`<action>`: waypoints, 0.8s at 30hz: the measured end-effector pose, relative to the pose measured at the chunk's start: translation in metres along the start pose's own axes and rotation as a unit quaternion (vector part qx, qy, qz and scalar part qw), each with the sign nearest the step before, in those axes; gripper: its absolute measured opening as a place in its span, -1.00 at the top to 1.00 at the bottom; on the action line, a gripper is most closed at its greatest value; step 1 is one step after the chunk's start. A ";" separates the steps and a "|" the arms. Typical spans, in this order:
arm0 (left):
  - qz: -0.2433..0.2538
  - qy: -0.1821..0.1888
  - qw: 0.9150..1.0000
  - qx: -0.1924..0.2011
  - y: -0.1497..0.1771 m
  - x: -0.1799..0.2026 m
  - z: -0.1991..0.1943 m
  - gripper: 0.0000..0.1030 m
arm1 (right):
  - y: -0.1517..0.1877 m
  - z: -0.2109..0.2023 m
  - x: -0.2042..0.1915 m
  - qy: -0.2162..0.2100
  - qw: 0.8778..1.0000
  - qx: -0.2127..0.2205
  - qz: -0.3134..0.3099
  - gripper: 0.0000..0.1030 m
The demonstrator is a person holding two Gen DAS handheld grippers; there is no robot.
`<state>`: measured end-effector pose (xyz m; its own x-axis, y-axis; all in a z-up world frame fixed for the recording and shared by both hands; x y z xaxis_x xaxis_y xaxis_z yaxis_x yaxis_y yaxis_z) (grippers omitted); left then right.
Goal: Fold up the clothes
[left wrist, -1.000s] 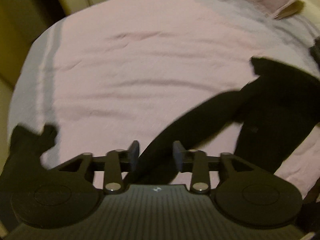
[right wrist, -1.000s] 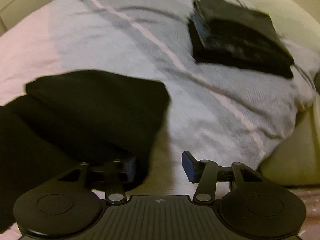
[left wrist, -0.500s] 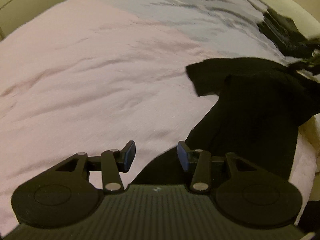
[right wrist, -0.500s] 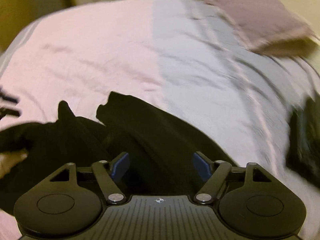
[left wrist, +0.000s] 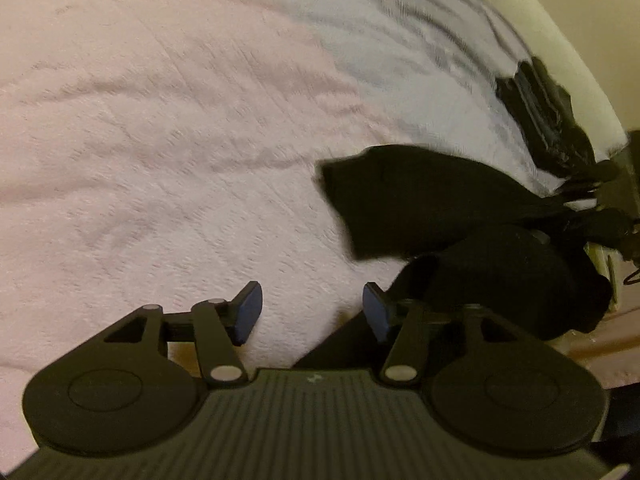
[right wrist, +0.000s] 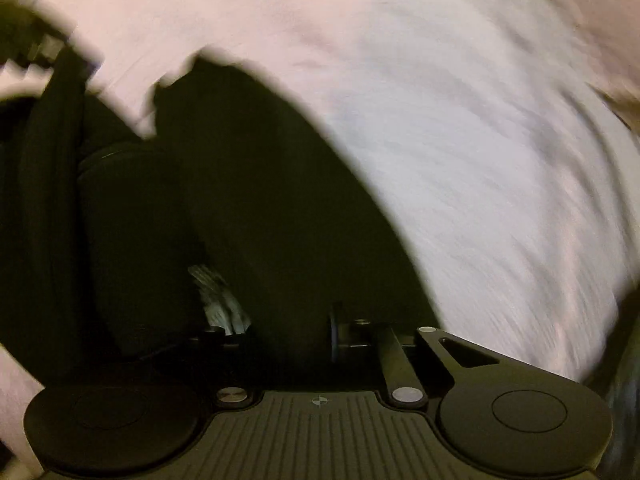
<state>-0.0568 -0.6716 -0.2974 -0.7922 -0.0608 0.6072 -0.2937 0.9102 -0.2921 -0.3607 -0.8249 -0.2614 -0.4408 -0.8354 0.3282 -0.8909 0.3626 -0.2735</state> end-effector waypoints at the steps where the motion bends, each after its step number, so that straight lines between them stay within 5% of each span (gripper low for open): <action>1: -0.004 0.008 1.000 -0.016 -0.003 0.000 0.007 0.02 | 0.013 -0.005 0.018 0.023 0.999 0.003 0.039 1.00; 4: -0.011 0.027 0.997 -0.064 0.001 0.007 0.023 0.02 | 0.059 -0.018 0.079 0.060 0.982 -0.004 0.177 1.00; 7: 0.000 0.030 0.994 -0.104 0.016 0.024 0.035 0.02 | 0.118 -0.025 0.127 0.119 0.945 -0.044 0.303 1.00; 12: 0.058 0.022 0.988 -0.138 0.063 0.071 0.041 0.03 | 0.193 -0.029 0.138 0.133 0.908 -0.118 0.380 0.99; 14: 0.094 0.012 0.985 -0.145 0.082 0.096 0.039 0.03 | 0.200 -0.034 0.123 0.129 0.906 -0.131 0.381 0.76; 15: 0.110 0.006 0.983 -0.147 0.091 0.108 0.038 0.03 | 0.202 -0.038 0.114 0.136 0.907 -0.133 0.375 0.35; 16: 0.118 0.005 0.982 -0.148 0.098 0.116 0.037 0.03 | 0.200 -0.046 0.106 0.144 0.909 -0.130 0.369 0.16; 20: 0.125 0.017 0.980 -0.155 0.130 0.148 0.031 0.11 | 0.159 -0.093 0.064 0.124 0.939 -0.036 0.319 0.10; 24: 0.121 0.020 0.983 -0.135 0.149 0.157 0.021 0.07 | 0.093 -0.101 0.035 0.017 0.962 0.072 0.264 0.00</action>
<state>-0.2360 -0.5539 -0.2614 -0.7976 0.1829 0.5747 0.0578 0.9717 -0.2290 -0.4705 -0.7784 -0.1839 -0.8325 -0.5366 0.1375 -0.5191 0.6691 -0.5318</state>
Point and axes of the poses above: each gripper's, at about its wrist camera, not at the fingertips, and z roughly the way its jaws point, x to its right, y to its underside, the point moved 2 cm from there along z, roughly the way its jaws point, and after that the axes turned 15 degrees about y, right-handed, at the moved point
